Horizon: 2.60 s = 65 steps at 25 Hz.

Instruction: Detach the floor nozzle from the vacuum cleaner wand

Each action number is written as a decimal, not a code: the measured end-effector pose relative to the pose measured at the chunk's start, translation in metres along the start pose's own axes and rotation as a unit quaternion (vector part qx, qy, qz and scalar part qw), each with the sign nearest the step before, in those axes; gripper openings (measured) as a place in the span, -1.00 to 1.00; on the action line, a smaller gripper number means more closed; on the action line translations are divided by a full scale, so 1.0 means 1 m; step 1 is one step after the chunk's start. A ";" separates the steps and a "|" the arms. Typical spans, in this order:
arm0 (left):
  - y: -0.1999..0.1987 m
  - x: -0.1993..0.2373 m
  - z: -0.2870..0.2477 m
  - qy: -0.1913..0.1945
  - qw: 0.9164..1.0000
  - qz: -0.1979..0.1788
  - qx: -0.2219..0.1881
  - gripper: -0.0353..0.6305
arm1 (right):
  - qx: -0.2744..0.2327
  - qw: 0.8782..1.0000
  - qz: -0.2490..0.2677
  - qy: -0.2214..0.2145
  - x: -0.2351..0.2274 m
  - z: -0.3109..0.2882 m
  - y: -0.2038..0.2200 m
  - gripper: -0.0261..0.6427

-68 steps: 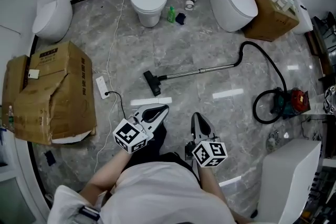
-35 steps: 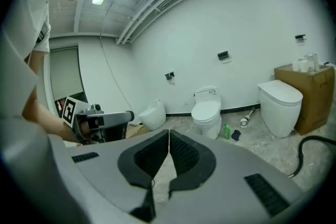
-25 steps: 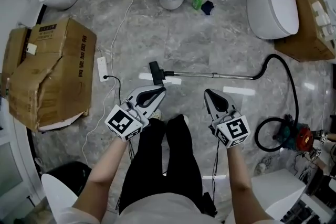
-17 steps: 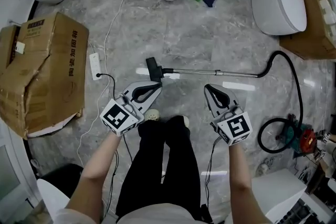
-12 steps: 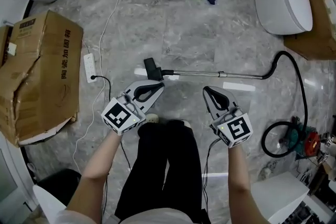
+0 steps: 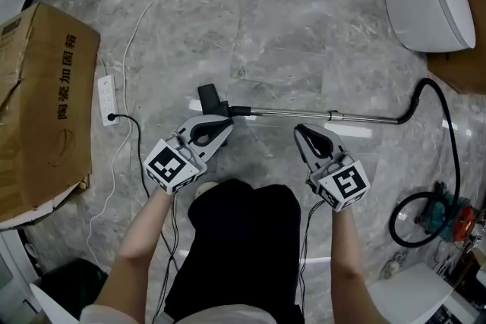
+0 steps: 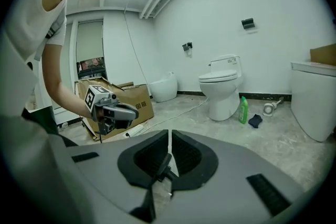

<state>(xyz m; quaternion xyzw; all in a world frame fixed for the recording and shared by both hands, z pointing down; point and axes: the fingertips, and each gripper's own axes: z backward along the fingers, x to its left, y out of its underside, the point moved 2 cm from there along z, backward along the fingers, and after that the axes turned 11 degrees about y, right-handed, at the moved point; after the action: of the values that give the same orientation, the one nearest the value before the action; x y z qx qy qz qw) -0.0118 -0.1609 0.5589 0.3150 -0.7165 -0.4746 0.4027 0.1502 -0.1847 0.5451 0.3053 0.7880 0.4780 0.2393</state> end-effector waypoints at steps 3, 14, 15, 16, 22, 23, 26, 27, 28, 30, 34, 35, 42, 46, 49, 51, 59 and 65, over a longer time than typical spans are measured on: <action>0.042 0.019 -0.017 0.001 1.000 -0.009 0.008 -0.86 | 0.000 1.000 0.007 -0.012 -0.011 -0.025 0.042 -0.87; 0.156 0.067 -0.065 0.051 0.997 -0.023 0.046 -0.85 | 0.008 0.995 0.008 -0.100 -0.038 -0.098 0.141 -0.86; 0.163 0.070 -0.067 0.056 0.996 -0.023 0.059 -0.84 | 0.031 0.993 0.033 -0.113 -0.033 -0.104 0.153 -0.86; 0.171 0.073 -0.070 0.062 0.995 -0.025 0.073 -0.83 | 0.054 0.989 0.061 -0.124 -0.028 -0.109 0.166 -0.85; 0.216 0.080 -0.089 0.105 0.975 -0.065 0.184 -0.21 | 0.163 0.956 0.179 -0.163 -0.010 -0.143 0.229 -0.34; 0.225 0.080 -0.093 0.112 0.970 -0.075 0.203 -0.19 | 0.173 0.952 0.198 -0.159 -0.011 -0.148 0.237 -0.33; 0.254 0.081 -0.101 0.130 0.948 -0.110 0.267 -0.14 | 0.199 0.931 0.269 -0.144 -0.016 -0.161 0.257 -0.32; 0.264 0.082 -0.103 0.135 0.939 -0.123 0.292 -0.12 | 0.207 0.922 0.295 -0.138 -0.019 -0.166 0.263 -0.32; 0.273 0.084 -0.104 0.139 0.928 -0.138 0.318 -0.12 | 0.216 0.914 0.317 -0.134 -0.021 -0.172 0.270 -0.32; 0.289 0.091 -0.108 0.140 0.906 -0.167 0.363 -0.12 | 0.238 0.898 0.343 -0.138 -0.022 -0.180 0.284 -0.32; 0.305 0.099 -0.118 0.130 0.892 -0.181 0.394 -0.12 | 0.257 0.875 0.384 -0.143 -0.017 -0.192 0.305 -0.33; 0.307 0.100 -0.121 0.128 0.894 -0.176 0.393 -0.12 | 0.254 0.872 0.394 -0.138 -0.016 -0.195 0.307 -0.33; 0.321 0.110 -0.138 0.101 0.871 -0.220 0.427 -0.13 | 0.263 0.841 0.457 -0.122 -0.016 -0.211 0.321 -0.33; 0.325 0.111 -0.140 0.089 0.856 -0.273 0.429 -0.32 | 0.260 0.816 0.508 -0.096 -0.021 -0.212 0.328 -0.39; 0.324 0.113 -0.140 0.084 0.860 -0.273 0.423 -0.33 | 0.247 0.825 0.502 -0.080 -0.023 -0.214 0.327 -0.45; 0.324 0.113 -0.140 0.078 0.859 -0.273 0.427 -0.34 | 0.248 0.824 0.502 -0.082 -0.023 -0.214 0.327 -0.46; 0.328 0.120 -0.114 0.066 0.835 -0.285 0.466 -0.34 | 0.267 0.815 0.507 -0.081 -0.031 -0.204 0.336 -0.46; 0.326 0.144 -0.073 0.033 0.856 -0.260 0.446 -0.34 | 0.282 0.807 0.513 -0.074 -0.038 -0.199 0.341 -0.46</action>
<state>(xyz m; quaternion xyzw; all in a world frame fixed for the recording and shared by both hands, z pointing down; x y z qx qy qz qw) -0.0390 -0.1977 0.9203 0.6511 -0.7296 -0.1815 0.1041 0.1297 -0.2116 0.9401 0.7540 0.5964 0.2635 -0.0798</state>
